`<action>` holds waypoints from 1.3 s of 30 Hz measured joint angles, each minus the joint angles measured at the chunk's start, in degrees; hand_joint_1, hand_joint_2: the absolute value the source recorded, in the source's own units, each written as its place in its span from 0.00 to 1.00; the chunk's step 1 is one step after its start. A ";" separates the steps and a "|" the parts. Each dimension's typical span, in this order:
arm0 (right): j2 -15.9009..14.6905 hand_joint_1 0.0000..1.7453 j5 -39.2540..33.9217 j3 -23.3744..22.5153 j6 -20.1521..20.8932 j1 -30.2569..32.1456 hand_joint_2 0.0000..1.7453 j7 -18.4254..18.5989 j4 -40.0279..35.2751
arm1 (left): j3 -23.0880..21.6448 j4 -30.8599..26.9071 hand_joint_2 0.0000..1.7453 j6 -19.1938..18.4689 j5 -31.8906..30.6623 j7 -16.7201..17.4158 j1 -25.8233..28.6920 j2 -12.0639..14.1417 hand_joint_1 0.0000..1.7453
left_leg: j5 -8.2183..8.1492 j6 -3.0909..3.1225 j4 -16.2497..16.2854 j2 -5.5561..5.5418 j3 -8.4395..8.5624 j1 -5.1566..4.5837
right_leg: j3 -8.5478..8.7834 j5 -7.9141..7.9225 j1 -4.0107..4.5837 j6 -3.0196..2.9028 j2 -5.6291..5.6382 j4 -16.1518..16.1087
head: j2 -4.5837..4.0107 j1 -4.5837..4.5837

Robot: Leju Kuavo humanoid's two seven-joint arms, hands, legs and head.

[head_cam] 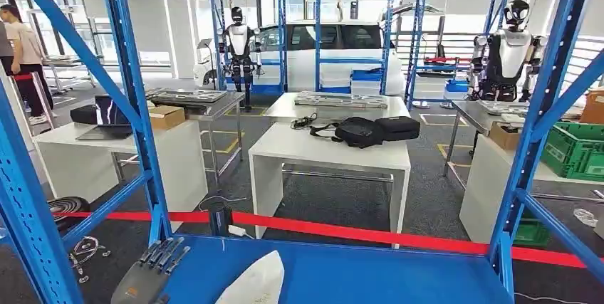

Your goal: Take the parts from the cabinet and place them on the table.

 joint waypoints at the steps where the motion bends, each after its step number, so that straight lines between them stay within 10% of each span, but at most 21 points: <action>1: 0.00 0.00 0.00 0.00 -0.09 0.01 0.00 -0.17 0.00 | -0.09 0.00 1.00 -0.60 -0.64 0.09 0.00 -0.35 0.00 | 0.00 0.00 0.00 0.00 0.00 0.00 | 0.00 0.00 0.00 0.00 0.00 0.00 | 0.00 0.00; 20: 0.09 0.00 -0.37 -1.42 -0.33 0.12 0.00 -0.24 0.00 | -4.59 1.44 1.00 -6.32 -1.42 0.42 2.53 -3.85 0.00 | 0.00 0.00 0.00 0.00 0.00 0.00 | -0.01 0.00 0.00 0.00 0.00 0.00 | 0.00 0.00; 39: 0.37 0.00 -0.61 -2.95 -0.85 0.15 0.00 -0.17 0.00 | -5.71 2.01 1.00 -3.87 -1.10 -1.60 3.01 -8.06 0.00 | 0.00 0.00 0.00 -0.02 0.00 0.00 | 0.00 0.00 0.00 0.00 -0.01 0.00 | 0.00 0.00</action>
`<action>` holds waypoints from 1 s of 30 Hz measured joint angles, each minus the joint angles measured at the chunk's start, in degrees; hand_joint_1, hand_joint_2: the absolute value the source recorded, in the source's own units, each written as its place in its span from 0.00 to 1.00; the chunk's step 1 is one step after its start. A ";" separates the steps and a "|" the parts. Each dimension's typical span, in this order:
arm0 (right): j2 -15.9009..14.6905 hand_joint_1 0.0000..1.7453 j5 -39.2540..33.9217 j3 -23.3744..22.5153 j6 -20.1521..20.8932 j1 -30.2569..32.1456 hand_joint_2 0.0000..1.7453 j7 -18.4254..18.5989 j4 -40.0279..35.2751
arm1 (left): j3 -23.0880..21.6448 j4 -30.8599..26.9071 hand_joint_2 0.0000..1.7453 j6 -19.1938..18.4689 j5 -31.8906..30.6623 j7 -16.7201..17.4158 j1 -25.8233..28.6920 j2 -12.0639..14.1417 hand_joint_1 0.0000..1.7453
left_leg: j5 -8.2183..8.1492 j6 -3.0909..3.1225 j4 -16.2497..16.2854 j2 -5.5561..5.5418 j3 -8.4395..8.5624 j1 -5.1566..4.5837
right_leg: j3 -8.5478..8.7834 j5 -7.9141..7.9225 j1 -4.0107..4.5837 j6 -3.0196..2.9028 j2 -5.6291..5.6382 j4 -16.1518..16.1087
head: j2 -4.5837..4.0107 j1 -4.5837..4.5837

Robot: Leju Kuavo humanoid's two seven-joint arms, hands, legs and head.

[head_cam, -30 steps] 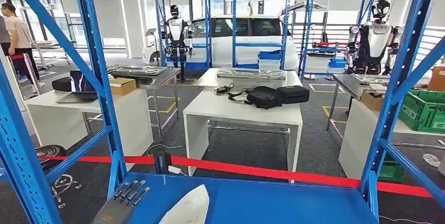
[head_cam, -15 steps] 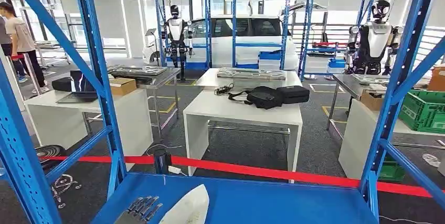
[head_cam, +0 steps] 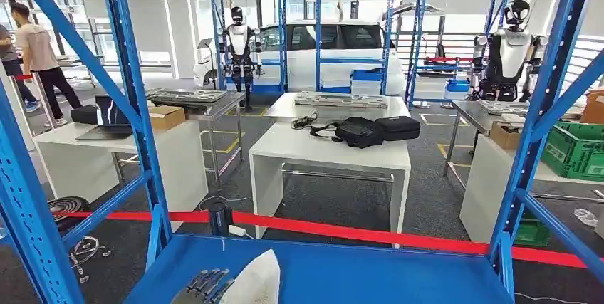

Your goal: Take the parts from the cabinet and place them on the table.

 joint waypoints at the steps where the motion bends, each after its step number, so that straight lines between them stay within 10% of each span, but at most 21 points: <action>1: 0.02 0.00 -0.04 -0.04 -0.02 0.00 0.00 0.00 0.00 | -0.24 0.00 1.00 0.17 -0.04 -0.26 0.00 -0.35 0.00 | 0.00 0.00 0.00 0.00 0.00 0.00 | 0.01 0.00 0.00 0.00 0.00 0.00 | 0.00 0.00; 30: 0.11 0.00 0.61 -1.33 0.02 0.06 0.00 -0.11 0.00 | -6.65 1.05 1.00 -2.73 -0.33 -1.48 1.20 -3.80 0.00 | 0.00 0.00 0.00 0.01 0.00 -0.01 | 0.01 0.00 0.01 0.01 0.00 0.00 | 0.00 0.00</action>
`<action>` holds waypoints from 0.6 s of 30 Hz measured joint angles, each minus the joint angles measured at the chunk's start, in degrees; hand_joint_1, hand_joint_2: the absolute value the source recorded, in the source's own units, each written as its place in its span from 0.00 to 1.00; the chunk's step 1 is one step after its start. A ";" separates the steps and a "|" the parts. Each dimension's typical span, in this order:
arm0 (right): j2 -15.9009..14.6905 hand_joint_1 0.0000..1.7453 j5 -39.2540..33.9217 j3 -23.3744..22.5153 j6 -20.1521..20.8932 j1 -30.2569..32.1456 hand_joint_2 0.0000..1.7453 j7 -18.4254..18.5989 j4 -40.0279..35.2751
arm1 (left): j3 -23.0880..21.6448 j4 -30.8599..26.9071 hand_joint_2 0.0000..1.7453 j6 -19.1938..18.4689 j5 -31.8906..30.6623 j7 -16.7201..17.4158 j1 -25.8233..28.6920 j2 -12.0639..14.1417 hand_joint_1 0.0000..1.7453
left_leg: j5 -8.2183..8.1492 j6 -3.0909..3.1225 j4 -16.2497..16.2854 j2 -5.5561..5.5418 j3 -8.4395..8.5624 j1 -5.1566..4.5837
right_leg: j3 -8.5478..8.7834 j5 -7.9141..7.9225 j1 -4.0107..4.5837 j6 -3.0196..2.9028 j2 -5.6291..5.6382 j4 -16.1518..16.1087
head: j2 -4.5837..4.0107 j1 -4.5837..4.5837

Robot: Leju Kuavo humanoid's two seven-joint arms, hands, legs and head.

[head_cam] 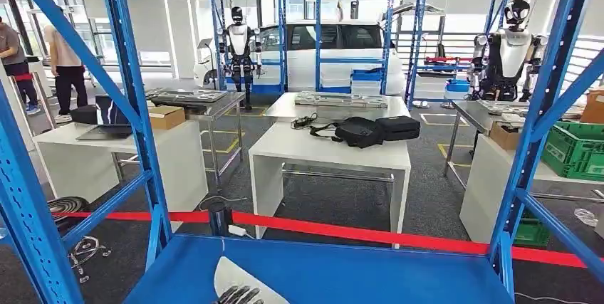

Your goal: Take the parts from the cabinet and place them on the table.

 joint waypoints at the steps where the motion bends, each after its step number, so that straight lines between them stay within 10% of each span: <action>1: 0.00 0.00 0.00 0.00 0.00 0.00 0.00 0.00 0.00 | 0.00 0.00 1.00 0.00 0.00 0.00 0.00 0.00 0.00 | 0.00 0.00 0.00 0.00 0.00 0.00 | 0.00 0.00 0.00 0.00 0.00 0.00 | 0.00 0.00; 18: 0.00 0.00 0.68 0.00 0.37 -0.01 0.00 0.09 0.00 | -4.15 0.59 1.00 0.40 1.89 -0.37 1.72 -1.55 0.00 | 0.00 0.00 0.00 -0.02 0.00 0.00 | 0.00 0.00 0.00 0.00 -0.01 0.00 | 0.00 0.00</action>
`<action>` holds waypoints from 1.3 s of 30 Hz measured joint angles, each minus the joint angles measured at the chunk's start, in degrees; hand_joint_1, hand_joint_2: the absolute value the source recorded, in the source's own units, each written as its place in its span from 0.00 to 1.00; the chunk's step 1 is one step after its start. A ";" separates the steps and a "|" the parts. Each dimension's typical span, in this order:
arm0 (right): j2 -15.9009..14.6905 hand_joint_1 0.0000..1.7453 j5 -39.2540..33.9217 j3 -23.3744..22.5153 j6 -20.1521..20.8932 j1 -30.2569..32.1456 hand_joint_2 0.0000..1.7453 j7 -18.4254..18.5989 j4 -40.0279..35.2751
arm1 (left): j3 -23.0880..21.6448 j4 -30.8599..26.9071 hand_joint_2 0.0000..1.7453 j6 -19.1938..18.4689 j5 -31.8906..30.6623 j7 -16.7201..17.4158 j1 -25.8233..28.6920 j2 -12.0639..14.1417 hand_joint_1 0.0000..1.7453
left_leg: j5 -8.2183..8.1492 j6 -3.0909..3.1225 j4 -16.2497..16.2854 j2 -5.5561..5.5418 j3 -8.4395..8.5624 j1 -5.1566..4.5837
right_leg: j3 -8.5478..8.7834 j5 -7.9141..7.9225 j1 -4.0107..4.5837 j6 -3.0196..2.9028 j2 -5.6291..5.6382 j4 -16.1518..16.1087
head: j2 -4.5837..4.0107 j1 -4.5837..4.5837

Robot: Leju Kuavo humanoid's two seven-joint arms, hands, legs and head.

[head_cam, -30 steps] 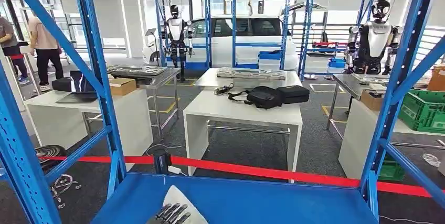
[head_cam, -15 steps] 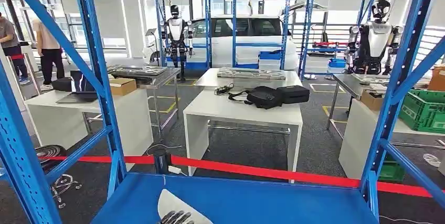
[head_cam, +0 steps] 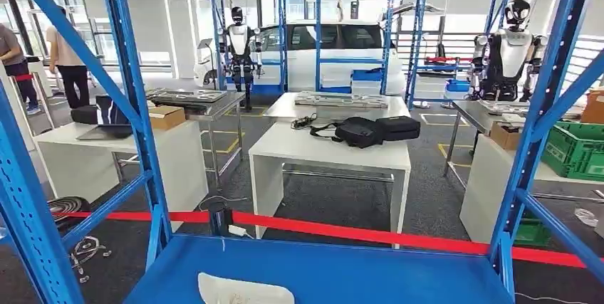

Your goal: Take the parts from the cabinet and place them on the table.

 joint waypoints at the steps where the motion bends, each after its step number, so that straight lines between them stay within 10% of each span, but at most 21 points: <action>1: 0.00 0.00 0.02 0.00 -0.02 -0.01 0.00 0.00 0.00 | 0.02 0.00 1.00 0.90 0.87 0.55 0.01 -0.35 0.00 | 0.00 0.00 0.00 0.00 0.00 -0.01 | 0.00 0.00 0.00 0.00 0.00 0.00 | 0.00 0.00; 12: 0.17 0.00 0.55 0.00 -0.04 0.00 0.00 0.98 0.02 | 5.20 -1.03 1.00 6.69 12.40 -1.66 -0.56 -1.81 0.00 | 0.00 0.00 0.00 0.01 0.01 0.00 | 0.00 0.00 0.00 0.00 -0.02 0.00 | 0.00 0.00; 39: 0.46 0.00 1.86 0.00 0.66 -0.08 0.00 0.72 0.02 | 5.81 0.20 1.00 -6.51 8.21 13.46 -2.25 -2.10 0.00 | 0.00 0.00 0.00 0.01 0.00 -0.01 | 0.01 0.00 0.01 0.00 -0.02 0.00 | 0.00 0.00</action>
